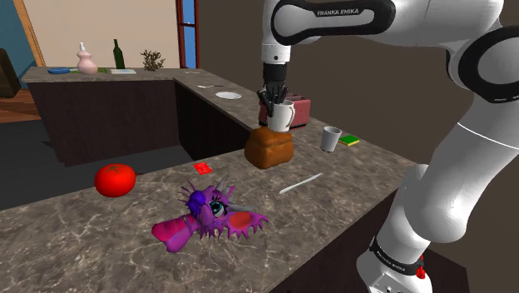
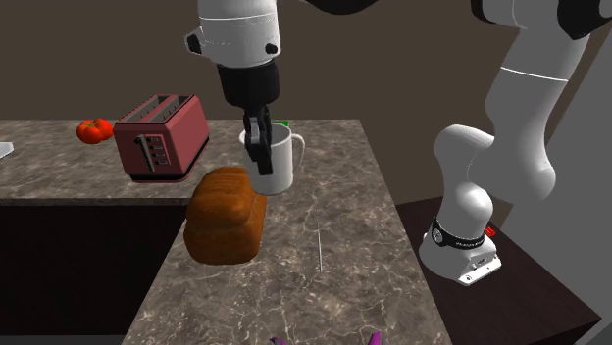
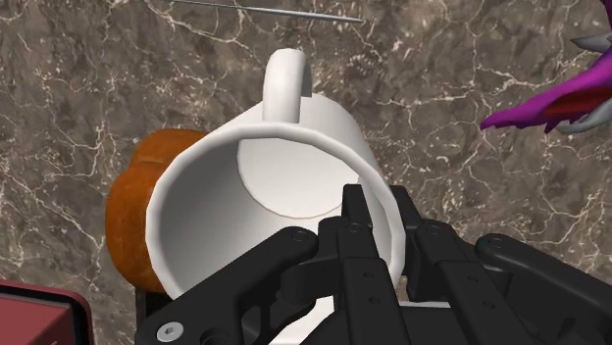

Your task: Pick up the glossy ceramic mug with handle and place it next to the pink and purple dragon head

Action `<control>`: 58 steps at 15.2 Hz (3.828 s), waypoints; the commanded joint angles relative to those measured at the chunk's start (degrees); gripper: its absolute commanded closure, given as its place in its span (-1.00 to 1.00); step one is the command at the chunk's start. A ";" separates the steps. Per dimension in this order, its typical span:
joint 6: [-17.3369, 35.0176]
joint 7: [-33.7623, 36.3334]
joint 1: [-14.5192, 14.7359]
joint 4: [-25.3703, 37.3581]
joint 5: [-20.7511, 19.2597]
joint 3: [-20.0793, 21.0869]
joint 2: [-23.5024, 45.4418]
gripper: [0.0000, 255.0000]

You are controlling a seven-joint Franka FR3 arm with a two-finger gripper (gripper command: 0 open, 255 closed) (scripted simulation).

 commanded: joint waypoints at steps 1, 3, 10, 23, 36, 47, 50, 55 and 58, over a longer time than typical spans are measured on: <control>-0.21 2.82 1.25 1.94 0.54 1.60 1.84 1.00; -0.57 5.31 2.41 3.89 0.93 2.99 3.55 1.00; 2.77 8.68 3.92 2.66 1.30 4.76 5.78 1.00; 12.69 8.99 3.90 -6.69 1.22 4.73 6.36 1.00; 22.41 9.35 3.87 -13.81 1.06 4.70 8.97 1.00; 30.48 9.69 3.85 -18.17 0.85 4.67 12.68 1.00; 30.48 9.69 3.85 -18.17 0.85 4.67 12.68 1.00; 30.48 9.69 3.85 -18.17 0.85 4.67 12.68 1.00; 30.48 9.68 3.84 -18.16 0.85 4.66 12.69 -1.00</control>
